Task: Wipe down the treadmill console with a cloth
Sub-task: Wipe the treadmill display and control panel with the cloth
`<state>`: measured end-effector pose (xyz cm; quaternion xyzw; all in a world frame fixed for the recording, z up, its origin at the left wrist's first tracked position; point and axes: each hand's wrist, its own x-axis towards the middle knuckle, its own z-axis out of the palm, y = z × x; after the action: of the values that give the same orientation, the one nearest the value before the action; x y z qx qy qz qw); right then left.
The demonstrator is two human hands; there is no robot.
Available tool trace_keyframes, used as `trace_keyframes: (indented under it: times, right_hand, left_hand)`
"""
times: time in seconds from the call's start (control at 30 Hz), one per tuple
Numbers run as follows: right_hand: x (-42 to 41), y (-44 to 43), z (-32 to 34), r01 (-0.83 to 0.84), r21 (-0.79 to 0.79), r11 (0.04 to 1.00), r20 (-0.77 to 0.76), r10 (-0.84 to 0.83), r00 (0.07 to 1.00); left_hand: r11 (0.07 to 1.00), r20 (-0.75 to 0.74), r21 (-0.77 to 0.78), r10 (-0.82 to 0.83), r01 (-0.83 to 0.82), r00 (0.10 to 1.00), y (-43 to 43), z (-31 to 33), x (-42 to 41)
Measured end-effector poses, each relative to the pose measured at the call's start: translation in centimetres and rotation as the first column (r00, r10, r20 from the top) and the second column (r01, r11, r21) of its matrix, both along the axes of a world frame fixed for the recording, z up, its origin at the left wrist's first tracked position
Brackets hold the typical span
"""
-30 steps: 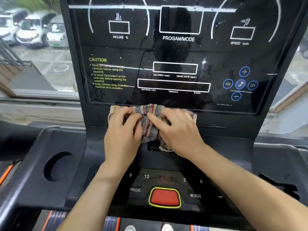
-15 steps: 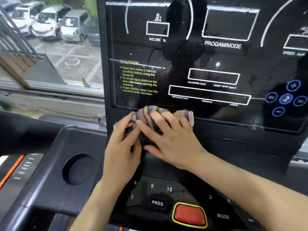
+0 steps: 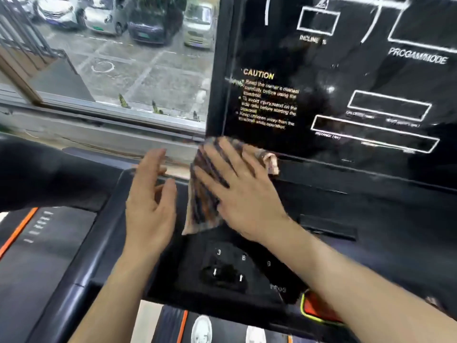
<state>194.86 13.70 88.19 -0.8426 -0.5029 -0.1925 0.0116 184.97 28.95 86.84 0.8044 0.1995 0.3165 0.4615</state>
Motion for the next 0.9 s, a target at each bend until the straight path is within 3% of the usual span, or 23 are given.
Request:
trace_keyframes:
  times: [0.1,0.17,0.3,0.47,0.57,0.67,0.77,0.83,0.9]
  right_hand:
    - [-6.0,-1.5,-3.9,0.007,-0.093,0.996,-0.294,-0.034,0.955]
    - [-7.1,-2.4,-4.1,0.007,-0.113,0.994,-0.384,-0.050,0.922]
    - [-3.5,-4.3,-2.4,0.074,-0.157,0.985,-0.286,-0.117,0.951]
    - [-8.8,-2.0,-3.4,0.327,-0.024,0.945,-0.501,-0.294,0.814]
    - [-12.3,-3.7,-4.2,0.343,-0.077,0.936,-0.450,-0.340,0.826]
    - [-12.6,-7.9,-3.4,0.484,-0.151,0.862,-0.447,-0.497,0.744]
    - [-11.9,-9.4,-2.5,0.672,-0.239,0.701,-0.491,-0.684,0.540]
    - [-12.2,-6.7,-2.7,0.735,-0.238,0.634,-0.462,-0.740,0.489]
    - [-13.0,-3.1,-3.6,0.694,-0.185,0.696,-0.447,-0.689,0.571]
  left_hand:
    - [0.979,-0.170,0.131,-0.135,0.158,0.976,-1.4,-2.4,-1.0]
    - [0.951,-0.254,0.157,-0.223,0.267,0.941,-2.8,-3.7,-1.8]
    - [0.955,-0.288,0.109,-0.236,0.276,0.928,-3.0,-3.7,-1.7]
    - [0.947,-0.323,0.071,-0.276,0.314,0.905,-3.7,-3.0,-1.6]
    - [0.929,-0.380,0.152,-0.260,0.337,0.888,-4.1,-3.8,-3.7]
    - [0.815,-0.409,0.353,-0.307,0.459,0.859,-5.0,-4.3,-5.9]
    - [0.638,-0.467,0.474,-0.402,0.607,0.787,-6.8,-4.7,-6.7]
    - [0.699,-0.428,0.414,-0.415,0.582,0.803,-6.7,-4.4,-6.6]
    - [0.838,-0.340,0.287,-0.364,0.464,0.867,-5.5,-4.1,-6.6]
